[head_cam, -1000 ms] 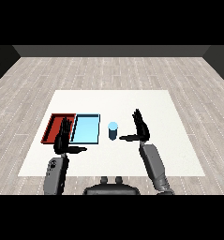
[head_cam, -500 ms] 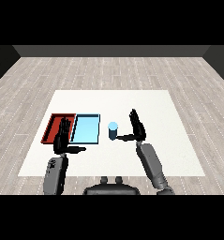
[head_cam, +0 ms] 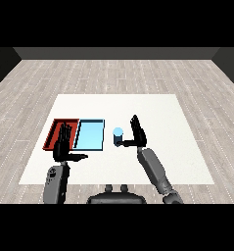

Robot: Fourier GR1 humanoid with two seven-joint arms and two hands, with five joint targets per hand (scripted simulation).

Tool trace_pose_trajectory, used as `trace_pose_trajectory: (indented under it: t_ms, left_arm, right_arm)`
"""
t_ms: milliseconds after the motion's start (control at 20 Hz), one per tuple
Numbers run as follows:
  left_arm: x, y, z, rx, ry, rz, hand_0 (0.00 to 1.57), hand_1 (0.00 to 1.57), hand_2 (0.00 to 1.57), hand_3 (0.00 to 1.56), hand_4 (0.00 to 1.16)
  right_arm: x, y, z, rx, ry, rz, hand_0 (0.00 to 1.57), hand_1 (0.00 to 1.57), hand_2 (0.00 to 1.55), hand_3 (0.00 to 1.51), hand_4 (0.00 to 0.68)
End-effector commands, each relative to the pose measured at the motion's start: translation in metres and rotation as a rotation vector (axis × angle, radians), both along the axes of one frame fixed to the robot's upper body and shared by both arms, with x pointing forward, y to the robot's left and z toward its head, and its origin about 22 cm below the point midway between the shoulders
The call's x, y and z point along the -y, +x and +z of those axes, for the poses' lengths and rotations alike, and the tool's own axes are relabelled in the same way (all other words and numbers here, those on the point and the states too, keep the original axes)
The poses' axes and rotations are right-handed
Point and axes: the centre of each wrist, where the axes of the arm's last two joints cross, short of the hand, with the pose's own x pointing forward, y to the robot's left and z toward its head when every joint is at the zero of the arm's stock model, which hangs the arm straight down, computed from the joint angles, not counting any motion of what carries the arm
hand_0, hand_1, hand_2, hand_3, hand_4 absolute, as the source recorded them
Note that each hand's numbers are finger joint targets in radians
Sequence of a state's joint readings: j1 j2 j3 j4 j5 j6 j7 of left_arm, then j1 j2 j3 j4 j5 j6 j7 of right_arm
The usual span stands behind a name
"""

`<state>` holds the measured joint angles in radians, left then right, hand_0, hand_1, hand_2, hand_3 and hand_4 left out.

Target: Pick the blue can and put it in the blue box

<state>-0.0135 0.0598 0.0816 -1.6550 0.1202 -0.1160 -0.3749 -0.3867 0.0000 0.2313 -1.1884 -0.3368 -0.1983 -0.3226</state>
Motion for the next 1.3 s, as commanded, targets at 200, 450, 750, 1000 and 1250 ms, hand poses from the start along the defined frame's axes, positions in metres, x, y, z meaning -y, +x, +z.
trace_pose_trajectory:
  t_ms: [200,450,750,1000,1250]
  left_arm:
    - [0.000,-0.003,-0.004,0.010,-0.007,0.006,0.00,0.00,0.00,0.00,0.00]
    - [-0.009,0.011,0.005,-0.003,0.015,0.001,0.00,0.00,0.00,0.00,0.00]
    - [-0.004,-0.002,0.007,-0.013,0.007,-0.001,0.00,0.00,0.00,0.00,0.00]
    - [-0.014,-0.011,0.007,0.000,-0.005,0.011,0.00,0.00,0.00,0.00,0.00]
    - [-0.013,-0.004,0.012,0.005,-0.013,-0.002,0.00,0.00,0.00,0.00,0.00]
  right_arm:
    - [-0.010,0.008,-0.014,-0.045,0.060,-0.012,0.00,0.00,0.00,0.00,0.000]
    - [-0.016,-0.006,-0.054,-0.068,0.074,-0.013,0.00,0.00,0.00,0.00,0.000]
    - [-0.015,0.005,-0.065,-0.083,0.095,-0.001,0.00,0.00,0.00,0.00,0.000]
    - [-0.044,0.011,-0.044,-0.104,0.112,0.003,0.00,0.00,0.00,0.00,0.000]
    - [-0.034,0.023,-0.050,-0.094,0.096,0.020,0.00,0.00,0.00,0.00,0.000]
